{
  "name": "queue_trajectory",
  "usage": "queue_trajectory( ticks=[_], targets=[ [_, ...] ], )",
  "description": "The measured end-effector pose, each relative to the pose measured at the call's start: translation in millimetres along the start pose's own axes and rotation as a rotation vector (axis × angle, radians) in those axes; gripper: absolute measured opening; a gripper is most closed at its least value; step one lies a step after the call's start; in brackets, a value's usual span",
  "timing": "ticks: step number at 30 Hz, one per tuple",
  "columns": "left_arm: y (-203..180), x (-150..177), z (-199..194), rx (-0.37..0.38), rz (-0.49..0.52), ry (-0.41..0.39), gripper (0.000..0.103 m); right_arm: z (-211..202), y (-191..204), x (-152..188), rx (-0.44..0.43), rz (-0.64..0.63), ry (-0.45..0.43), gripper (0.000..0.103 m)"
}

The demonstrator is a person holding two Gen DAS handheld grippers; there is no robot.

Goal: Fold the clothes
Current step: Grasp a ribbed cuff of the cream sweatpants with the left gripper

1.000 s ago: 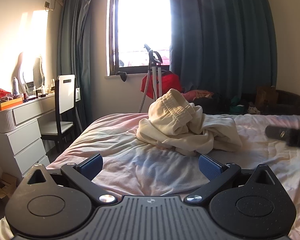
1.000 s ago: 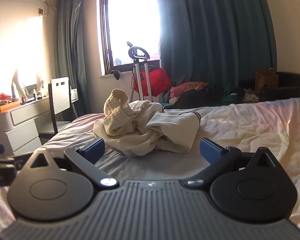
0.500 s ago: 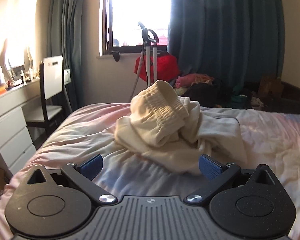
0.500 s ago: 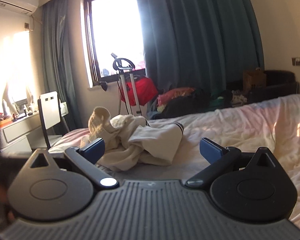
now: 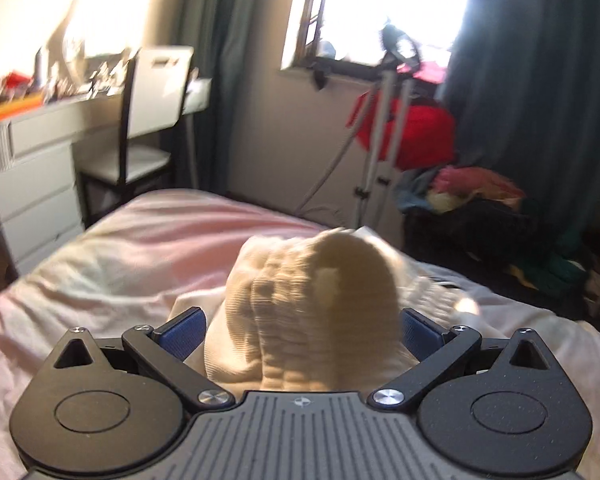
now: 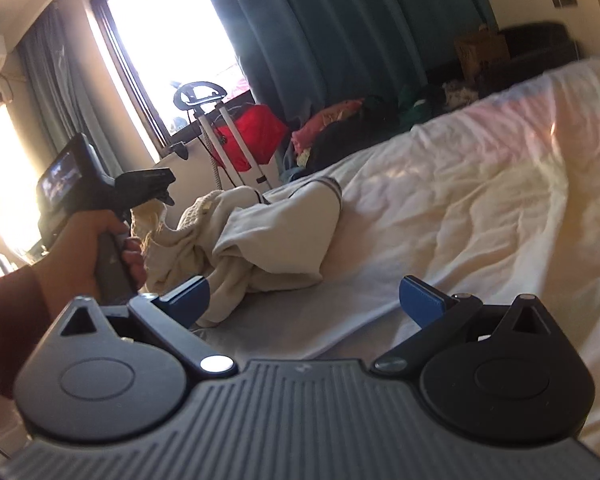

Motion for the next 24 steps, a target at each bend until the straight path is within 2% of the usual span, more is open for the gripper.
queue_trajectory(
  ticks=[1,4,6,9,13,17,21,24],
  targets=[
    [3,1,7,0.009,-0.037,0.013,0.082,6,-1,4,-0.002,0.004,0.010,0.103],
    [18,-4,3,0.053,-0.145,-0.013,0.055,14,-2,10,-0.019,-0.006,0.028,0.103],
    [29,-12,-7,0.077,-0.186,-0.047,0.049,16,-4,10,-0.055,0.008,0.033,0.103],
    [44,-29,-40,0.146,-0.178,-0.107,0.036,21,-12,8,-0.030,0.045,0.032,0.103],
    [65,-46,-99,0.266,-0.190,-0.151,0.034,16,-11,4,-0.038,0.055,0.000,0.103],
    [88,-53,-173,0.378,-0.176,-0.228,0.034,5,-4,-2,-0.059,0.022,-0.047,0.103],
    [124,-39,-245,0.473,-0.077,-0.285,0.034,-18,5,-13,-0.066,-0.023,-0.126,0.103],
    [166,-11,-277,0.486,-0.033,-0.264,0.034,-33,19,-17,-0.097,-0.047,-0.116,0.103]
  ],
)
Point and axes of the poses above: each gripper's, at about its wrist camera, not at the fingertips, and z roughly the way its jaws point, y to its left, x to its underside, the point moved 5 cm from there along z, roughly the way its jaws point, and after that the axes turned 12 degrees about -y, right-handed, at the moved point
